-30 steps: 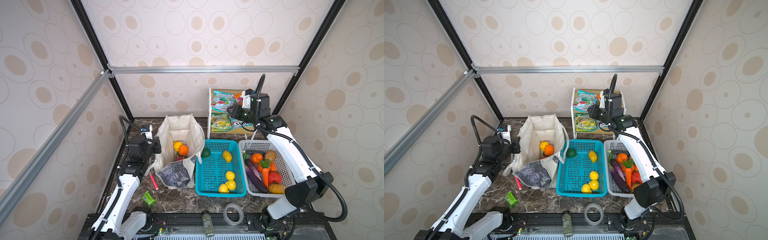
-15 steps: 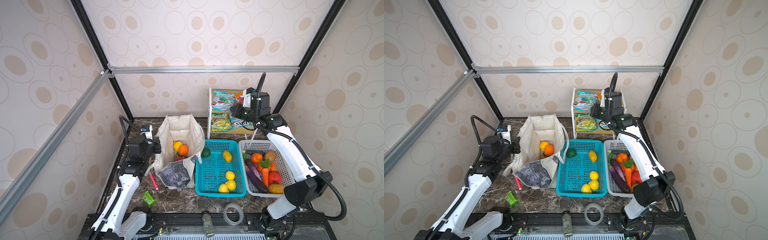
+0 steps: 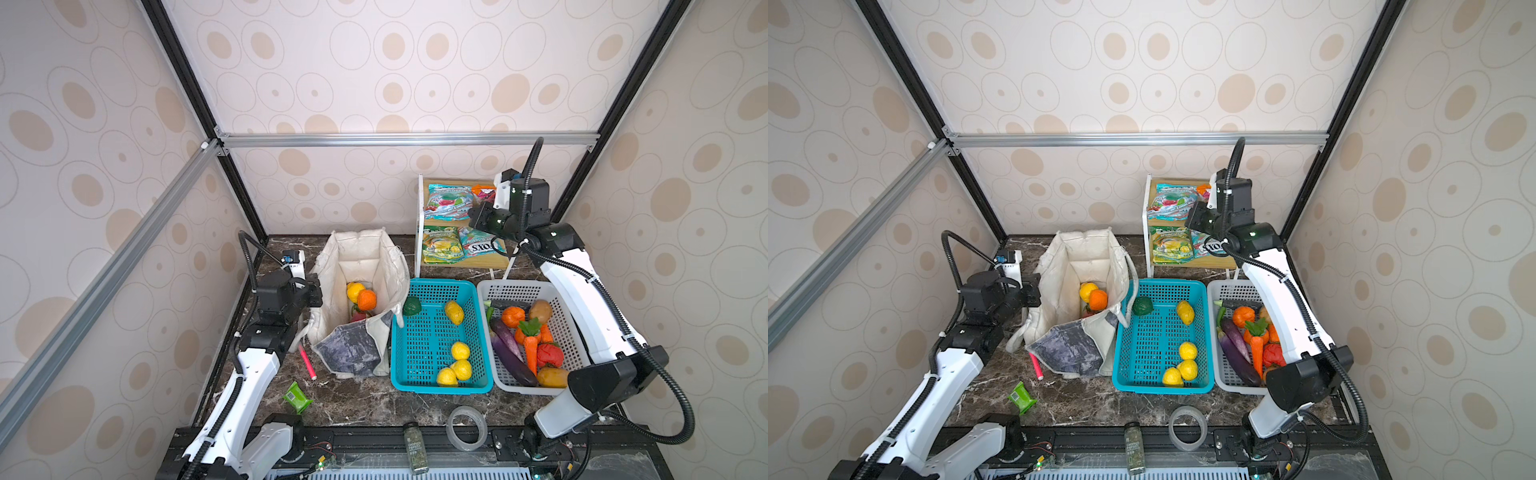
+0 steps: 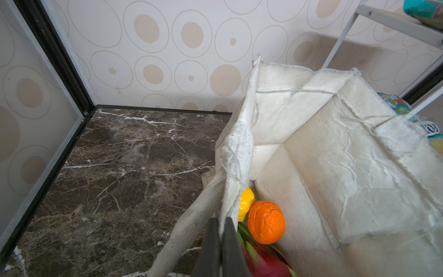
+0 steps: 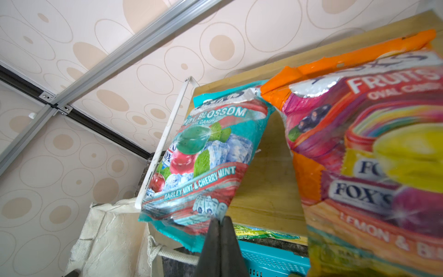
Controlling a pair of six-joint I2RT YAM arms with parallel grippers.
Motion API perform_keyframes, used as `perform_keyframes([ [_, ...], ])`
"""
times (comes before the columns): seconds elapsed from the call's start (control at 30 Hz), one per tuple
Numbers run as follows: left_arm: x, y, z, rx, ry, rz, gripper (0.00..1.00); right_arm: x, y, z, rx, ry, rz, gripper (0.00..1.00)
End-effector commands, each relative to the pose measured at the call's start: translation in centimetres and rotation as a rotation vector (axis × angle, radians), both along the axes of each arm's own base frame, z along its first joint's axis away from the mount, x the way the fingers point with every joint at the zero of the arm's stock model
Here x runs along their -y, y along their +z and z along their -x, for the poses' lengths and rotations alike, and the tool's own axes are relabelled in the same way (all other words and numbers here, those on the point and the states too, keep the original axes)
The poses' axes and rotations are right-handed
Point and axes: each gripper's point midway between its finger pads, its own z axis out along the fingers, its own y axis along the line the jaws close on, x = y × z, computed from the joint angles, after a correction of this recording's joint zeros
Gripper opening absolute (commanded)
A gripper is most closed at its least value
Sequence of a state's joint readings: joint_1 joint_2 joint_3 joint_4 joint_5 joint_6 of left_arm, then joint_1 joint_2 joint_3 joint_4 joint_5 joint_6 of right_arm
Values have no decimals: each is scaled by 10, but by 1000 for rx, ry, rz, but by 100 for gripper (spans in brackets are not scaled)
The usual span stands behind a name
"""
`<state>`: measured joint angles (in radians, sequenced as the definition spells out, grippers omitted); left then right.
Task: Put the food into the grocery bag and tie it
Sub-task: 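Hold the right gripper over the snack shelf near the packaged snacks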
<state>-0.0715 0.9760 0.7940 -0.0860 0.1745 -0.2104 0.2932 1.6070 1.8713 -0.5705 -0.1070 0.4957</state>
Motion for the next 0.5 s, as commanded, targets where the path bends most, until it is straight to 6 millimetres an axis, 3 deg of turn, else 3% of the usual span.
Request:
perform_keyframes([
  [0.0, -3, 18, 0, 62, 9, -1, 0, -3, 12, 8, 18, 33, -24, 1],
  [0.17, -2, 18, 0, 62, 5, 1, 0, -7, 8, 26, -3, 80, -46, 2],
  [0.33, -3, 18, 0, 61, 9, 1, 0, -6, -3, 29, -18, 84, -38, 5],
  [0.4, -3, 18, 0, 61, 10, 2, 0, -7, -4, 28, -25, 83, -37, 16],
  [0.47, -3, 18, 0, 61, 9, 3, 0, -6, -5, 26, -27, 75, -40, 44],
])
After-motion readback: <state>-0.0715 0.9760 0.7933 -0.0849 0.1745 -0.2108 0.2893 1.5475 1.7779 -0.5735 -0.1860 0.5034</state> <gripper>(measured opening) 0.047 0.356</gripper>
